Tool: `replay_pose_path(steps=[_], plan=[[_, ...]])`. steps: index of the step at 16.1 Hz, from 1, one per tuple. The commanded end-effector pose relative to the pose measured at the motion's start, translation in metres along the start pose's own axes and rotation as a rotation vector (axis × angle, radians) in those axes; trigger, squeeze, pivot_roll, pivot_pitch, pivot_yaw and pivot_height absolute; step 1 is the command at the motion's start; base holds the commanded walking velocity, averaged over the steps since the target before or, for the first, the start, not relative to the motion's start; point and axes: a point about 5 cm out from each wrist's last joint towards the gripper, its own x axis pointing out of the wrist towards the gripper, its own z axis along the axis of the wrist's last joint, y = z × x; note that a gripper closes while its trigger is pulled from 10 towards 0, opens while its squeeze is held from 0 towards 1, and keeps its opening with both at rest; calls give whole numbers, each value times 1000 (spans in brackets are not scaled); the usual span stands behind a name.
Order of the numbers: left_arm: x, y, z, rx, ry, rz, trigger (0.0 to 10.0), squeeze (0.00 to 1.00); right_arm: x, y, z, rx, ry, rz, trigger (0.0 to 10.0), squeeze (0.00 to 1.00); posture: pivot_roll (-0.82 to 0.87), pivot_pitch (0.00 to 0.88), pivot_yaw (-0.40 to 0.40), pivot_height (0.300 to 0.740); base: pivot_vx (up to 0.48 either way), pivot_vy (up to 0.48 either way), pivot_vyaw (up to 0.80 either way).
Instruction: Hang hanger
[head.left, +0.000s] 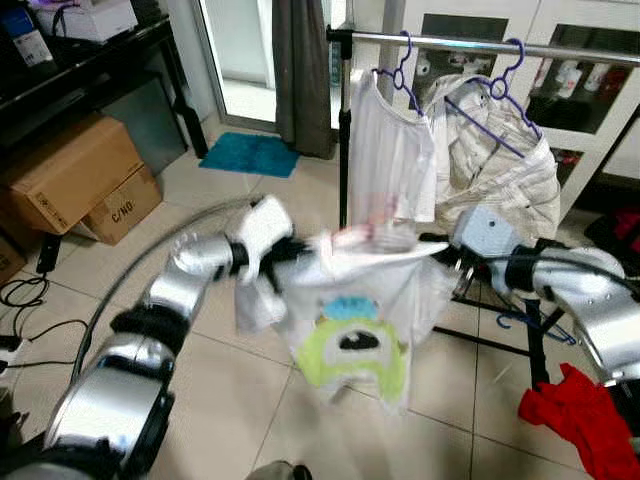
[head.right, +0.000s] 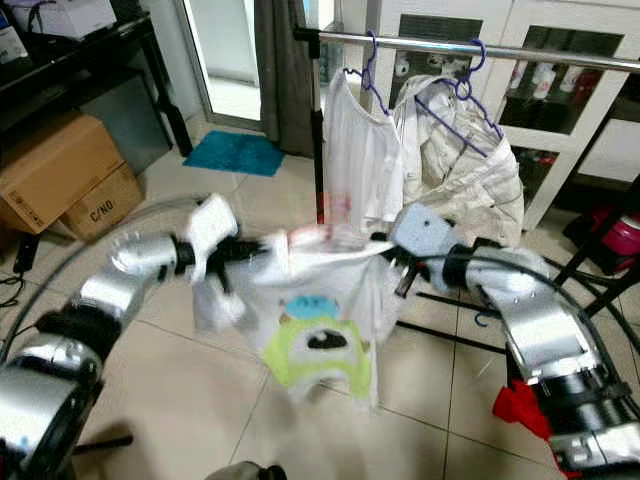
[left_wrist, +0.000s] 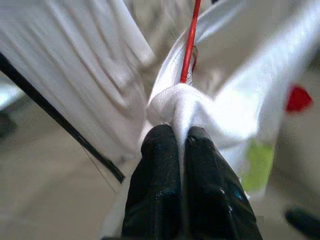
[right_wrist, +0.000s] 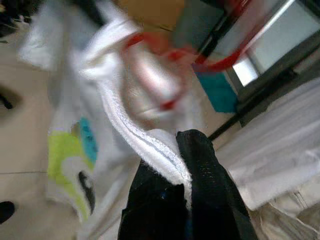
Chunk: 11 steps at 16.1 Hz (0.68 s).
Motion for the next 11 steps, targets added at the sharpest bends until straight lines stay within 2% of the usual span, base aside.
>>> replay_pose_path(steps=[1,3,4,5,8,11], plan=[[-3,9,12,-14,-85,45,0,0,3,10,4,6,-24,38,0,0,-160,0,113,740,0,0,0],[-3,10,20,-19,-145,29,0,0,9,24,4,38,-47,62,0,0,-161,0,114,740,0,0,0],[-4,10,22,-12,-162,12,0,0,15,32,3,58,-70,49,10000,0,-159,0,113,740,0,0,0],[-5,11,23,-1,-160,10,0,0,17,35,4,67,-86,41,10000,1000,-157,0,113,740,0,0,0],[-9,17,23,24,-150,37,0,0,19,41,14,72,-166,49,10000,1000,-156,0,116,740,0,0,0],[-13,22,27,47,-157,45,0,0,18,48,15,64,-185,88,10000,1000,-155,0,115,740,0,0,0]])
